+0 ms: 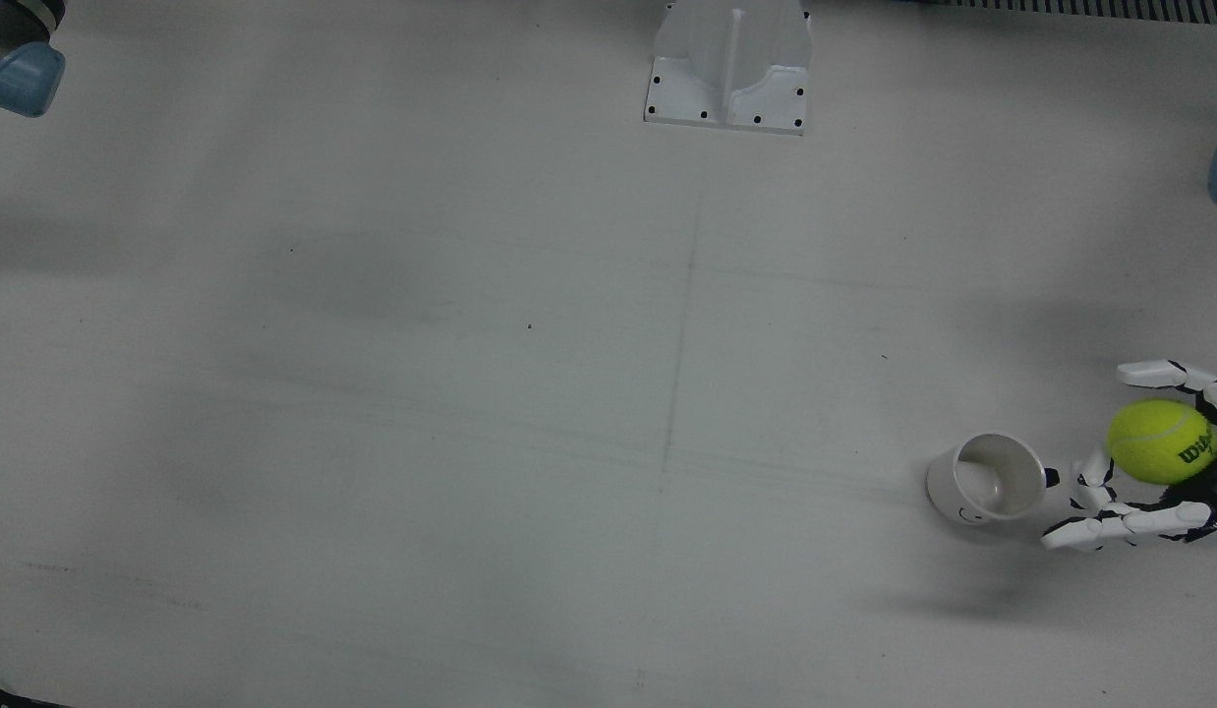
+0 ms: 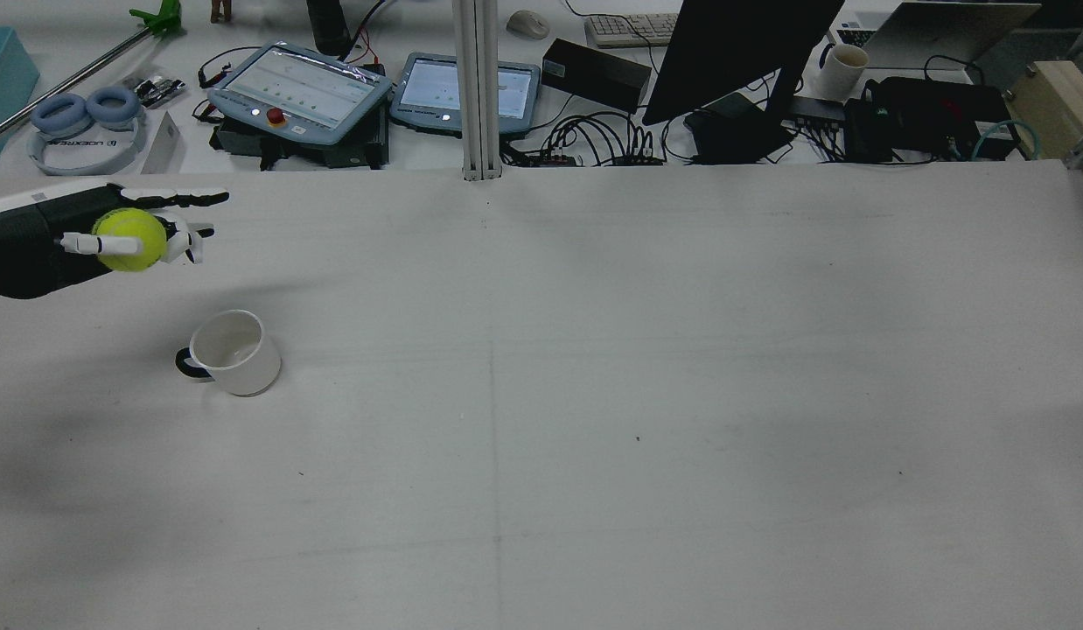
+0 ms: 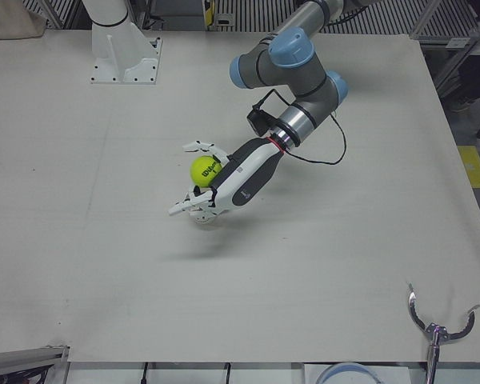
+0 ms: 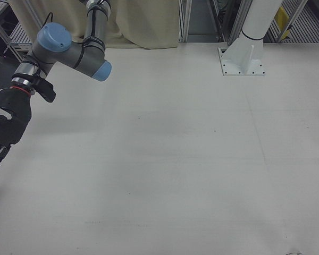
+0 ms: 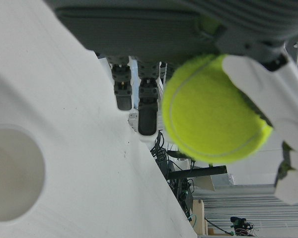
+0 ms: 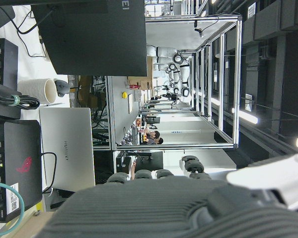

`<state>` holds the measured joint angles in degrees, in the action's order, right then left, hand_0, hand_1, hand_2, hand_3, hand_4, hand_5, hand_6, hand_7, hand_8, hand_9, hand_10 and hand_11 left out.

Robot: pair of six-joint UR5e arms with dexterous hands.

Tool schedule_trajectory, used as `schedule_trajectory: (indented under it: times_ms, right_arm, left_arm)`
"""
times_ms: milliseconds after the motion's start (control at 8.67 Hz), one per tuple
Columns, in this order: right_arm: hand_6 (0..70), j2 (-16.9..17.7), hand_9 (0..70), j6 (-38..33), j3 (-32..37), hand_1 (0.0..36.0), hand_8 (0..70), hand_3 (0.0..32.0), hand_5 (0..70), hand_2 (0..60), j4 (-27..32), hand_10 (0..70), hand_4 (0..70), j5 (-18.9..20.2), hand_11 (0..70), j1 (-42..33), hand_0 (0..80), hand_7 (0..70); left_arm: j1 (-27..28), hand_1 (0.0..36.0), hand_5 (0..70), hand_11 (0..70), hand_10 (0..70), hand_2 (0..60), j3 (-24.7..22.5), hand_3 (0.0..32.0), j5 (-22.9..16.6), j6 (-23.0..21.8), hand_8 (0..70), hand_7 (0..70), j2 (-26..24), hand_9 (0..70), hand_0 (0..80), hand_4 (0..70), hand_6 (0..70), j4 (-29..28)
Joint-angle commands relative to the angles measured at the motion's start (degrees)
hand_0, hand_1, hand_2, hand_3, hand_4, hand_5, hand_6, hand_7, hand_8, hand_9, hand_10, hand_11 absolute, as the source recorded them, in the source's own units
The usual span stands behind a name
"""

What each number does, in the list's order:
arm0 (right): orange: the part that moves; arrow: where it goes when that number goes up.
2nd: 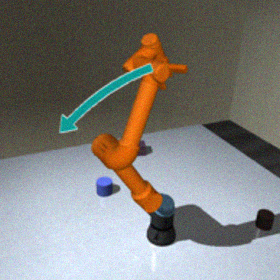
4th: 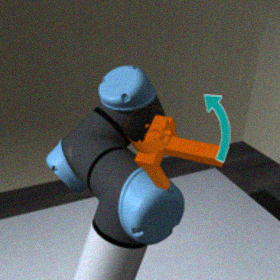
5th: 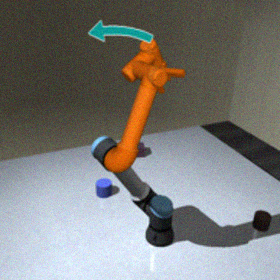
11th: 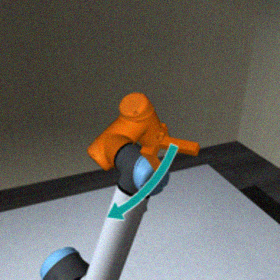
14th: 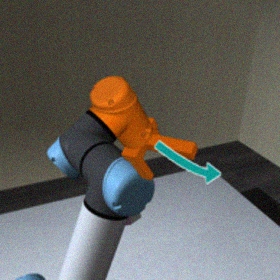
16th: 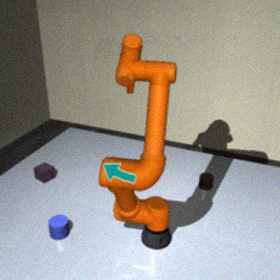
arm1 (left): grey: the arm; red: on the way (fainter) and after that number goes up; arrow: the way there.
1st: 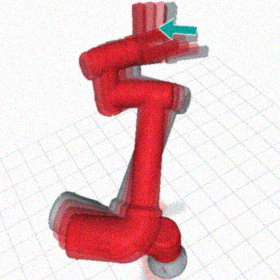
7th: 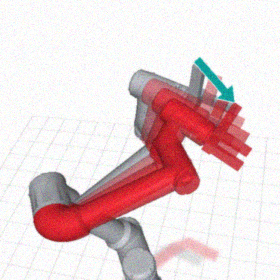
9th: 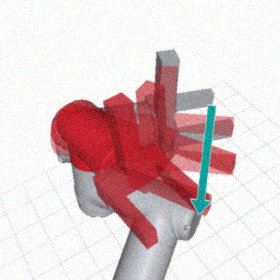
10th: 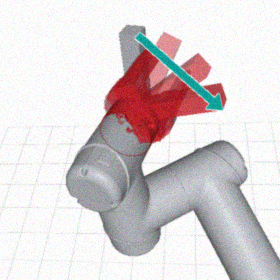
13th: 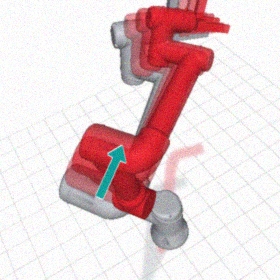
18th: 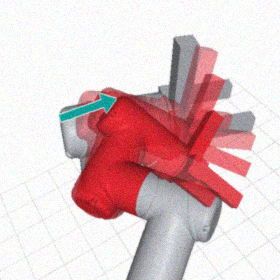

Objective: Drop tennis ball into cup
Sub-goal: 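Open the left hand fingers to release the ball into the mug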

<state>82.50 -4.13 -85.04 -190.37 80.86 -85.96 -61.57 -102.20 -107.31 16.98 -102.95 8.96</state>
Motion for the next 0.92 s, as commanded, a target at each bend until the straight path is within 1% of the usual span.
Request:
schedule_trajectory:
  times_ms: [0, 231, 346, 462, 577, 692, 808]
  right_arm:
    - [0.0, -0.06, 0.0, 0.0, -0.04, 0.0, 0.0, 0.0, 0.0, 0.0, 0.0, 0.0, 0.0, 0.0, 0.0, 0.0, 0.0, 0.0]
    - [0.0, -0.06, 0.0, 0.0, -0.04, 0.0, 0.0, 0.0, 0.0, 0.0, 0.0, 0.0, 0.0, 0.0, 0.0, 0.0, 0.0, 0.0]
    - [0.0, -0.06, 0.0, 0.0, -0.04, 0.0, 0.0, 0.0, 0.0, 0.0, 0.0, 0.0, 0.0, 0.0, 0.0, 0.0, 0.0, 0.0]
    - [0.0, -0.06, 0.0, 0.0, -0.04, 0.0, 0.0, 0.0, 0.0, 0.0, -0.09, 0.0, 0.0, 0.0, 0.0, 0.0, 0.0, 0.0]
    - [0.0, 0.03, 0.0, 0.0, -0.04, 0.0, 0.0, 0.0, 0.0, 0.0, -0.09, 0.0, 0.0, 0.0, 0.0, 0.0, 0.0, 0.0]
    - [0.0, 0.03, 0.0, 0.0, -0.04, 0.0, 0.0, 0.0, 0.0, 0.0, 0.0, 0.0, 0.0, 0.0, 0.0, 0.0, 0.0, 0.0]
    - [0.0, -0.06, 0.0, 0.0, -0.04, 0.0, 0.0, 0.0, 0.0, 0.0, -0.09, 0.0, 0.0, 0.0, 0.0, 0.0, 0.0, 0.0]
  left_arm:
    - [0.05, 8.9, 0.0, 0.0, 0.0, 19.0, -0.19, 0.0, 0.0, -0.19, 0.0, 22.8, 0.03, 3.1, 24.8, 17.0, 0.0, -0.17]
    - [-0.04, 9.0, 0.0, 0.0, 0.0, 23.9, -0.19, 0.0, -0.09, -0.19, 0.0, 16.9, 0.03, 1.9, 23.1, 13.5, 2.5, -0.26]
    - [-0.13, 9.3, 0.0, 0.0, 0.0, 23.4, -0.28, 0.0, -0.09, -0.28, 0.0, 17.3, 0.12, 2.0, 22.6, 12.9, 1.6, -0.26]
    - [-0.13, 9.9, 0.0, 0.0, 0.0, 22.2, -0.54, 0.0, -0.09, -0.28, 0.0, 18.3, 0.21, 2.2, 24.1, 12.5, 0.5, -0.26]
    - [-0.13, 9.7, 0.0, 0.0, 0.0, 23.5, -0.54, 0.0, -0.09, -0.28, 0.0, 17.1, 0.21, 2.0, 23.8, 12.3, 1.5, -0.26]
    - [-0.13, 10.2, 0.0, 0.0, 0.0, 22.4, -0.54, 0.0, -0.09, -0.28, 0.0, 17.7, 0.21, 2.1, 25.5, 12.1, 0.8, -0.26]
    - [-0.13, 10.1, 0.0, 0.0, 0.0, 23.9, -0.63, 0.0, -0.09, -0.28, 0.0, 16.6, 0.12, 1.9, 25.0, 11.7, 1.5, -0.26]
